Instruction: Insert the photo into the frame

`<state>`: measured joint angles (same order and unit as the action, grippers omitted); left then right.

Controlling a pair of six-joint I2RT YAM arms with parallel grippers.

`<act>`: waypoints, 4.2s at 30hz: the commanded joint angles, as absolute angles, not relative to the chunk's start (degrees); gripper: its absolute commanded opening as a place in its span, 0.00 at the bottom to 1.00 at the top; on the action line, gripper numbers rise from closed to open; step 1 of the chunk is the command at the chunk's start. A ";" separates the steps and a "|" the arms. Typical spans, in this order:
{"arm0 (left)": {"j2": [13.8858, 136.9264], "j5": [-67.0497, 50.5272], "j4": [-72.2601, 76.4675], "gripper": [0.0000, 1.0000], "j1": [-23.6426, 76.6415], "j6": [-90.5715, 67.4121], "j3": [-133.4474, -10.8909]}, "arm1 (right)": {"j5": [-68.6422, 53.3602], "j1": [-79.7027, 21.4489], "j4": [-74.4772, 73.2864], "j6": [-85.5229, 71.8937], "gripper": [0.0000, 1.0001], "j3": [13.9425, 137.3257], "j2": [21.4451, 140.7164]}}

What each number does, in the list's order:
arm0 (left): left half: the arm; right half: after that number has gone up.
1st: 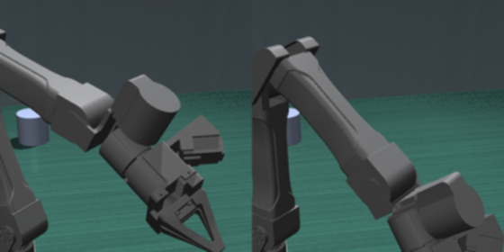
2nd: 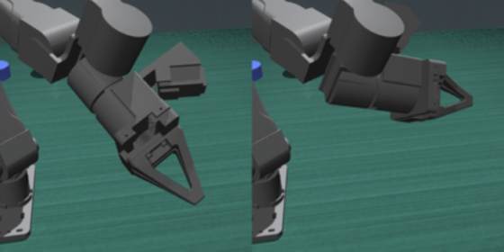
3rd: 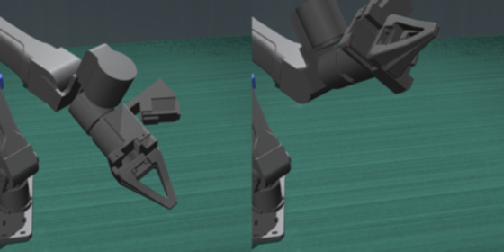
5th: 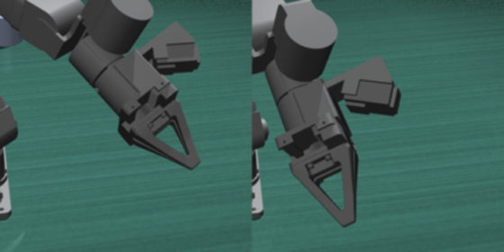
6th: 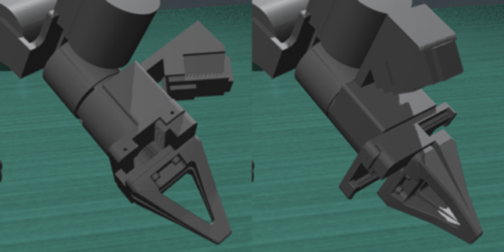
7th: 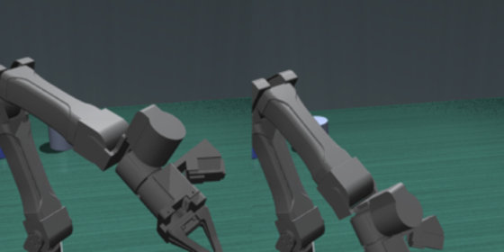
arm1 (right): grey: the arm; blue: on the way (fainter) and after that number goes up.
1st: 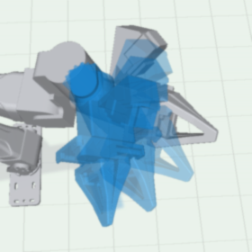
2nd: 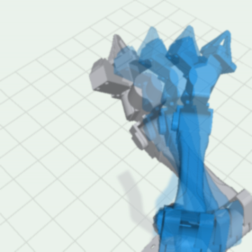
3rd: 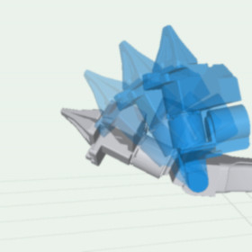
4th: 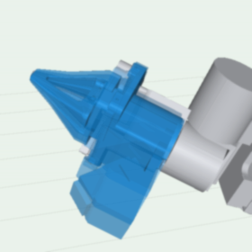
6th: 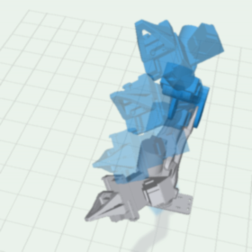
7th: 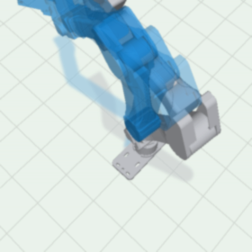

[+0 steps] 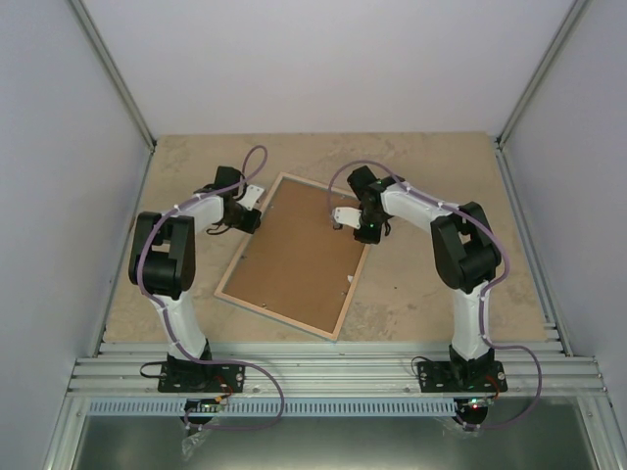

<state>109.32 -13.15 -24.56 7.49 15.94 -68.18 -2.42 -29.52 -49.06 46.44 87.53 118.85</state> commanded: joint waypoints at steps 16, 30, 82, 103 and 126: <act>111.72 -10.66 -25.49 0.04 7.65 20.81 -65.30 | -1.58 -25.05 -57.39 40.42 0.35 94.50 123.15; 112.04 -10.10 -25.40 0.03 7.62 21.73 -65.14 | 15.79 -26.92 -44.00 51.32 0.38 80.42 117.62; 119.22 -8.79 -0.60 0.57 43.63 4.35 -69.32 | -20.99 -11.86 -40.43 32.35 0.41 93.27 132.13; 118.23 -8.90 -0.96 0.48 44.45 1.86 -70.92 | -21.25 -12.66 -40.45 31.99 0.21 90.79 131.84; 122.66 -4.00 -6.07 0.47 45.17 6.46 -72.69 | -21.29 -12.73 -40.83 31.78 0.15 90.78 131.99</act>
